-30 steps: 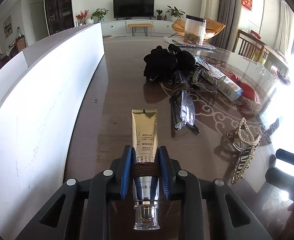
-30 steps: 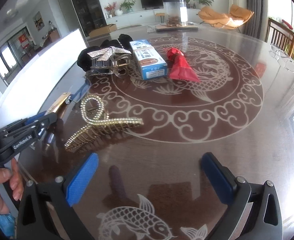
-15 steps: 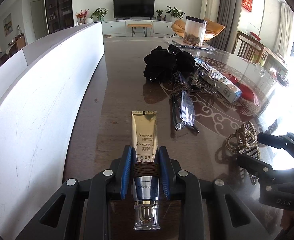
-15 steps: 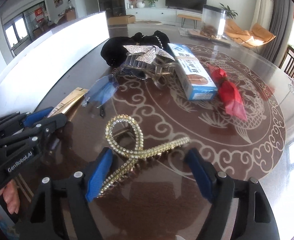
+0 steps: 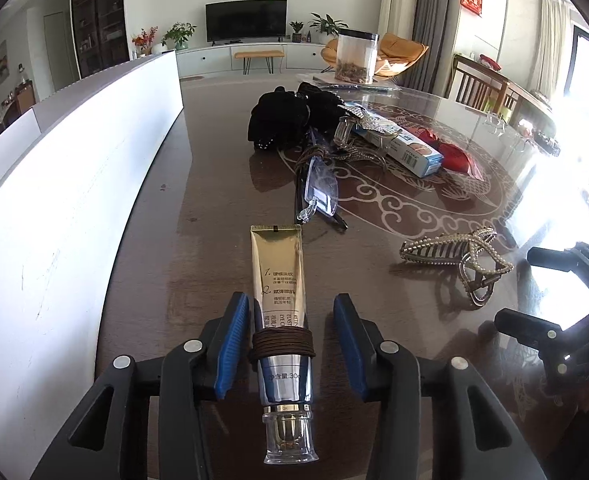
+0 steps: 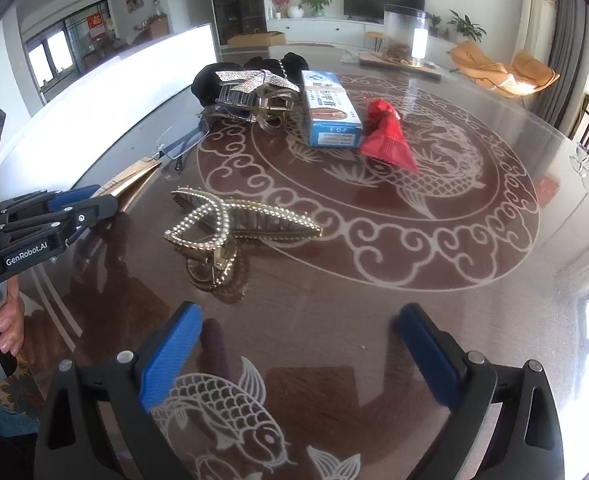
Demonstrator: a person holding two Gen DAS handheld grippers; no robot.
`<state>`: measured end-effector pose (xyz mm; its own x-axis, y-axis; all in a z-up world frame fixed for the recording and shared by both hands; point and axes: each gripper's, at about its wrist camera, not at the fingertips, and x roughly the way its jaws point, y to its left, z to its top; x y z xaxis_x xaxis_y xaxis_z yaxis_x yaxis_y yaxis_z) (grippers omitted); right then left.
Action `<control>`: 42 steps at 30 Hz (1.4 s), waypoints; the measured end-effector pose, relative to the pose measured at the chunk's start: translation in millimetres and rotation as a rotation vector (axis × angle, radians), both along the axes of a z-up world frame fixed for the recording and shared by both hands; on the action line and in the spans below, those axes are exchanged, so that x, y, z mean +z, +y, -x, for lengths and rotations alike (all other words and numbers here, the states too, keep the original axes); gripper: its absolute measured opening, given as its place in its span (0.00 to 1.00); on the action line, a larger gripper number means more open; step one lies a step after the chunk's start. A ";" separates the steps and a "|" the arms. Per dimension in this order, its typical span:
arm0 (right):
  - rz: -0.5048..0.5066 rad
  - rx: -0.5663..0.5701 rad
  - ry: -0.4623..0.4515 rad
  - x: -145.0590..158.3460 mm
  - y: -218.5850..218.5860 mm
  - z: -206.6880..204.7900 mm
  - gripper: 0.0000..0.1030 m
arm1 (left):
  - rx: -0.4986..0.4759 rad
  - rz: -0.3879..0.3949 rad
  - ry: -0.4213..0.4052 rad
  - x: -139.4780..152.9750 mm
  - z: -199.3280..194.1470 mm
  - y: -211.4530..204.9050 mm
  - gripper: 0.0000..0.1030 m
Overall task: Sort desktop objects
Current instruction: 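Lift the gold cosmetic tube with the left gripper away from the pile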
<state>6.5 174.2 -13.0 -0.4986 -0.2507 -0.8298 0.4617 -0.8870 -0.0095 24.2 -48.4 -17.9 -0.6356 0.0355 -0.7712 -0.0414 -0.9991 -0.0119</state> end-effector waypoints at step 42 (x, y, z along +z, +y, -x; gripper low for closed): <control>0.007 -0.045 0.006 -1.1 2.4 0.2 1.00 | 0.018 0.018 -0.070 -7.0 10.8 4.4 1.00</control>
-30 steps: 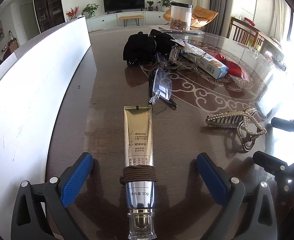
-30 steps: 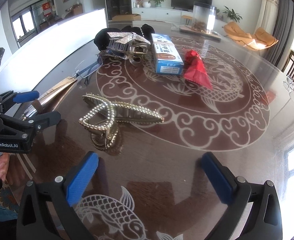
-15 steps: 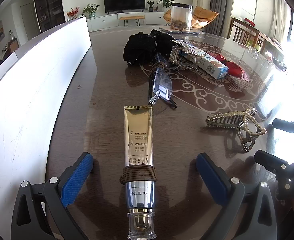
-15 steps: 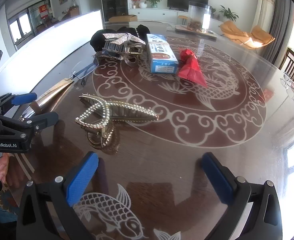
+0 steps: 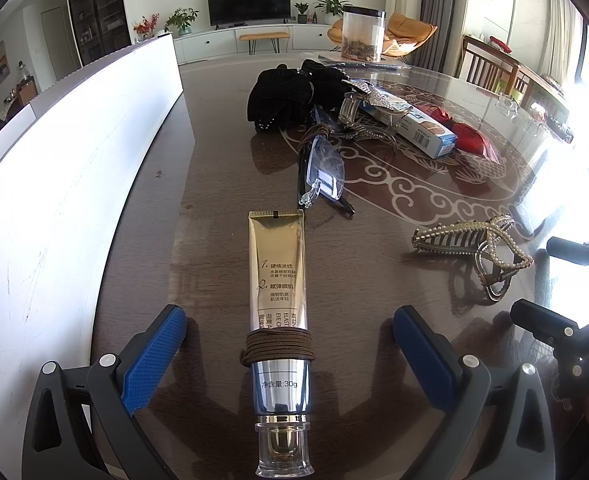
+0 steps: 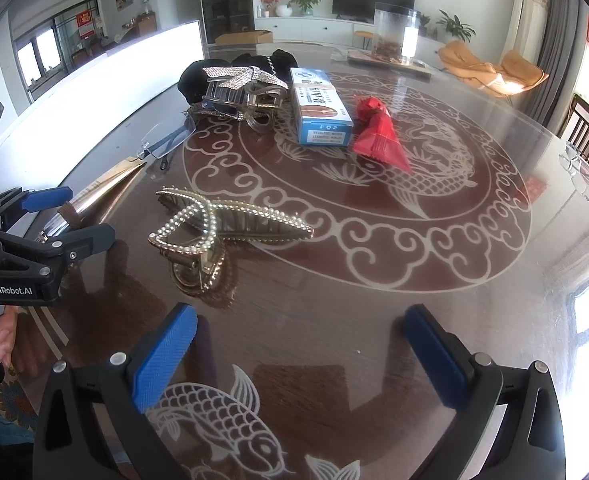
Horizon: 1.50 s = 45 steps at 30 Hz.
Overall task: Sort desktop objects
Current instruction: 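Lift the gold cosmetic tube with the left gripper away from the pile, then hold the gold tube in the left gripper while the right gripper lowers onto the gold rhinestone claw clip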
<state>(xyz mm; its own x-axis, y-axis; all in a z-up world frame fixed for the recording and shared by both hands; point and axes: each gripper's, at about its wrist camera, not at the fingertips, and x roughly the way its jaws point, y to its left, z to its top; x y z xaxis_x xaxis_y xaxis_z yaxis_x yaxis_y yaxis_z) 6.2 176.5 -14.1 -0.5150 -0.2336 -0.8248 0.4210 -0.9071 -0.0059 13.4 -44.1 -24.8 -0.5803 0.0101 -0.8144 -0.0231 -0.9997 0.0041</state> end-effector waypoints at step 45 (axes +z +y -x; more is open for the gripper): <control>0.057 -0.056 -0.156 17.1 3.9 46.3 0.53 | 0.001 0.000 0.002 1.7 -1.5 0.8 1.00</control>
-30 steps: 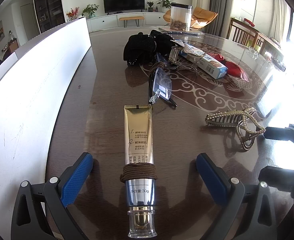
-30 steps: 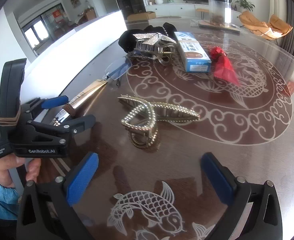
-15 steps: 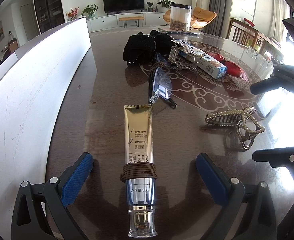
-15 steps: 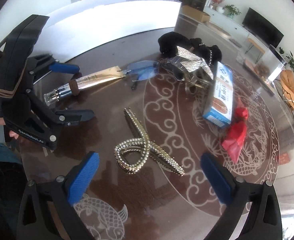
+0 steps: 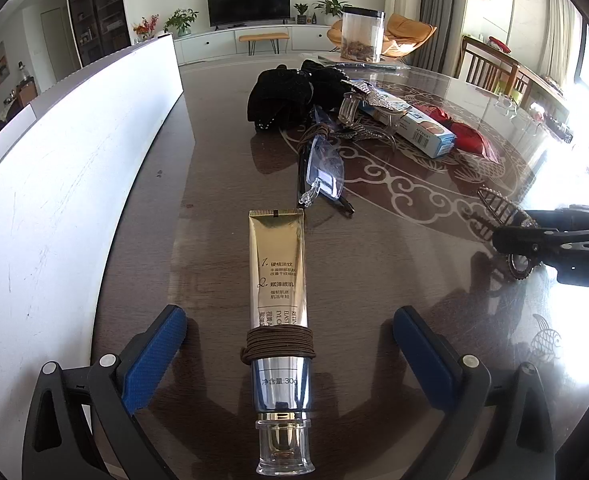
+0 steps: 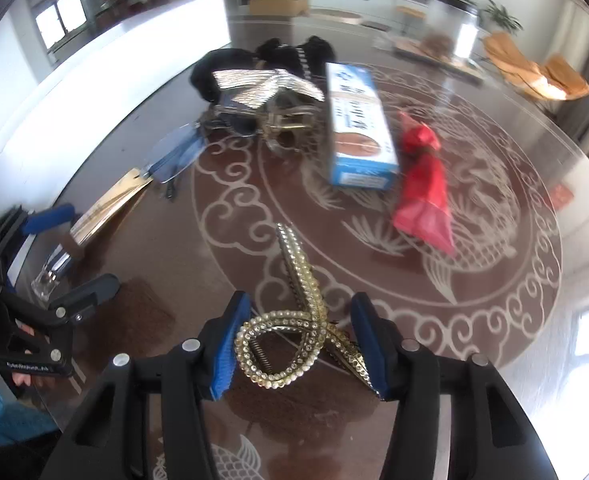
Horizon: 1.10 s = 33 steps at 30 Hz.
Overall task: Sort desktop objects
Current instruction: 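Close the right gripper on the gold rhinestone claw clip and lift it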
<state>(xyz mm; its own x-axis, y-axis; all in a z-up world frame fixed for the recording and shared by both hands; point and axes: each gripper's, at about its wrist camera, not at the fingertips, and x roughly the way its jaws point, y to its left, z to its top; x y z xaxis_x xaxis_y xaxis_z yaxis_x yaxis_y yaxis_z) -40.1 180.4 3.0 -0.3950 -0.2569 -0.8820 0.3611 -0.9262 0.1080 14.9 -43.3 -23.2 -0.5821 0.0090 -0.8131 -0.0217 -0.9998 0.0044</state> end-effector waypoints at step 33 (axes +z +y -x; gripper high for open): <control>-0.068 0.159 0.134 -18.3 -5.0 -27.2 1.00 | -0.073 0.001 -0.109 2.4 8.2 0.4 1.00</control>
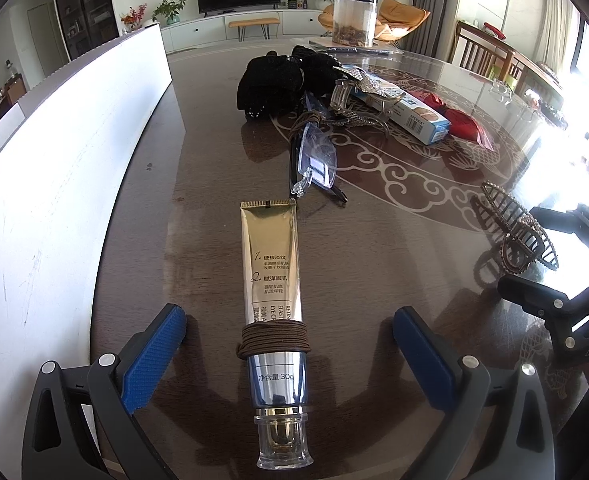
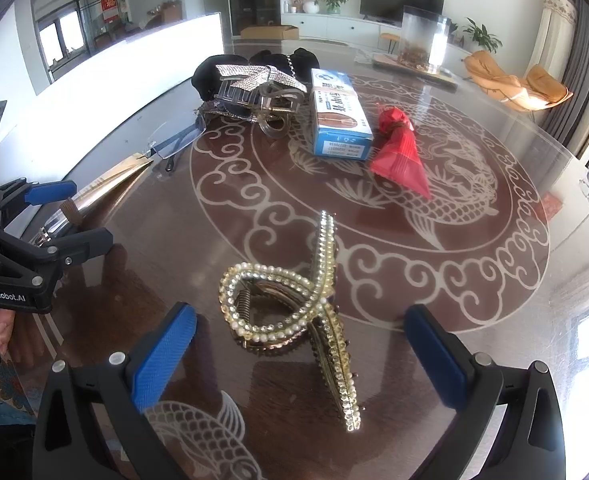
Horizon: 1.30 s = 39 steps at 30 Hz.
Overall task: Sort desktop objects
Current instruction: 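Close the right gripper on the gold rhinestone claw clip and lift it, then carry the gold tube and claw clip into the white bin and release both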
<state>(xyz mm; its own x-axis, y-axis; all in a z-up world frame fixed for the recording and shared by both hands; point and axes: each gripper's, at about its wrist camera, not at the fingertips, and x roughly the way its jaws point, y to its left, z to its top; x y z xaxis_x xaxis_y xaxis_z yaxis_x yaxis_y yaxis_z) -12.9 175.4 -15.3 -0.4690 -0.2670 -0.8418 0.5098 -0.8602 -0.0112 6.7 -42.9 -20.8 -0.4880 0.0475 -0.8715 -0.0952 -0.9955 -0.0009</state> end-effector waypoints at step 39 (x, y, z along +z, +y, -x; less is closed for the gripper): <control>0.236 0.087 0.029 151.9 -97.8 -10.4 0.40 | 0.141 -0.330 0.338 170.5 -74.1 -130.7 0.25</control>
